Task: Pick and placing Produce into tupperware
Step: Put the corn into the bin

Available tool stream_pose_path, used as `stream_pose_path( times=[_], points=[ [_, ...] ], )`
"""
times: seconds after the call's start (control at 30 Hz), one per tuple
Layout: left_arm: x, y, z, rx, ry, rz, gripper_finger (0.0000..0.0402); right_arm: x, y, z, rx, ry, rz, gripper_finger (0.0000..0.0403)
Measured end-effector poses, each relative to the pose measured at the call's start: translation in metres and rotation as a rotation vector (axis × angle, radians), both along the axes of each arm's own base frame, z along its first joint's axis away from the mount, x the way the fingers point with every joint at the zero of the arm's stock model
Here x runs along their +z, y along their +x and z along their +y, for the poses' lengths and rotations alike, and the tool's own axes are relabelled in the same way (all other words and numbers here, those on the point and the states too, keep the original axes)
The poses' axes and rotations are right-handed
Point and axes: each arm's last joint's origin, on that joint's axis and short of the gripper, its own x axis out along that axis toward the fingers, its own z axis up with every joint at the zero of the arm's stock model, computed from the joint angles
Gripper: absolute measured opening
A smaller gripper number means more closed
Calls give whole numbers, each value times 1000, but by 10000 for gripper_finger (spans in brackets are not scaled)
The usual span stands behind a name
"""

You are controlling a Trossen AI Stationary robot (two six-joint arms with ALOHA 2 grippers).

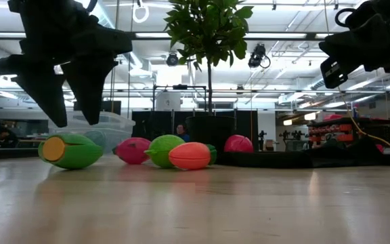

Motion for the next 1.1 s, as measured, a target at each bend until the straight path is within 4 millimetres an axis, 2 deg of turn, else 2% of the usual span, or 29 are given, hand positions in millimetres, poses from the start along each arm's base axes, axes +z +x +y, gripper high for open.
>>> stream_pose_path(
  times=[0.13,0.23,0.43,0.77,1.1],
  points=[
    [0,0,1,34,12,-15,353,0,0,0,5,0,0,58],
    [-4,1,2,75,18,-8,370,0,0,0,9,0,1,58],
    [-24,0,2,116,51,115,364,0,0,0,9,0,3,58],
    [-43,9,3,112,36,146,360,0,0,0,9,0,2,58],
    [-47,15,12,98,63,153,350,0,0,0,9,1,-1,58]
  ],
)
